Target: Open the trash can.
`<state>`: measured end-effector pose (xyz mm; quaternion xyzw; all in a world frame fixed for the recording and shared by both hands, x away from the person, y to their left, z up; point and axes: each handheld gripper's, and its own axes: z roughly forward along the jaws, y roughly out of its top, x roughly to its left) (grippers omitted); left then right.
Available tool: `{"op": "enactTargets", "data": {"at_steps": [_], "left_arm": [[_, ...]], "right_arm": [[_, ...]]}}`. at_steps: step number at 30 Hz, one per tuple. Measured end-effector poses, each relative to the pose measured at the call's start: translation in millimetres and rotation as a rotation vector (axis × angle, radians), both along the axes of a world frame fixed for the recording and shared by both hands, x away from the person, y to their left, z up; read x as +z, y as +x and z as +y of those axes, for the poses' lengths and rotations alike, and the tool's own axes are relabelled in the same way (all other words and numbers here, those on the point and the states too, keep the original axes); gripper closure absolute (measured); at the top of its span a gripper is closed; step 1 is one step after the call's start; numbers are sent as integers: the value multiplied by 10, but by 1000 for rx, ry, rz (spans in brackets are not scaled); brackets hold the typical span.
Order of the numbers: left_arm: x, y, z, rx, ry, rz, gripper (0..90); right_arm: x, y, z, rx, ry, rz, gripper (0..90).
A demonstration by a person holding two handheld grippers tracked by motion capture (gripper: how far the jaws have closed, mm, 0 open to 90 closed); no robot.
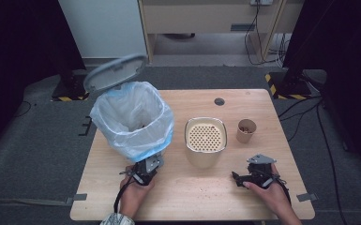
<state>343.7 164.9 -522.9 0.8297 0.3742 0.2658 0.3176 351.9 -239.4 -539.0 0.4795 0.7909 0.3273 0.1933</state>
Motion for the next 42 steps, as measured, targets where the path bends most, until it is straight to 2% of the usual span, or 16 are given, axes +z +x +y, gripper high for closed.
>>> {"op": "enactTargets", "data": {"at_steps": [11, 15, 17, 18, 25, 27, 31, 38, 42], "left_arm": [[-4, 1, -7, 1, 6, -4, 889], [-3, -6, -22, -1, 23, -11, 889], [-2, -8, -26, 1, 27, -11, 889], [3, -3, -24, -10, 42, -16, 889], [0, -8, -35, -10, 49, -22, 889], [-1, -8, -37, -10, 50, -23, 889], [-3, -10, -44, -9, 50, -25, 890], [0, -8, -41, -11, 56, -24, 890], [0, -8, -41, -10, 56, -23, 891]], "right_arm": [[4, -4, -3, 1, 3, 4, 13], [52, 8, -19, -1, 9, 15, 87], [86, 1, -39, -15, 18, -13, 88], [110, 2, -55, -28, 18, -27, 88], [223, 26, -123, -65, 11, -64, 110], [305, 35, -165, -73, 4, -76, 113], [500, 108, -270, -57, -47, -72, 103], [896, 335, -447, -66, -48, -56, 87], [1025, 443, -452, -87, -45, -75, 73]]}}
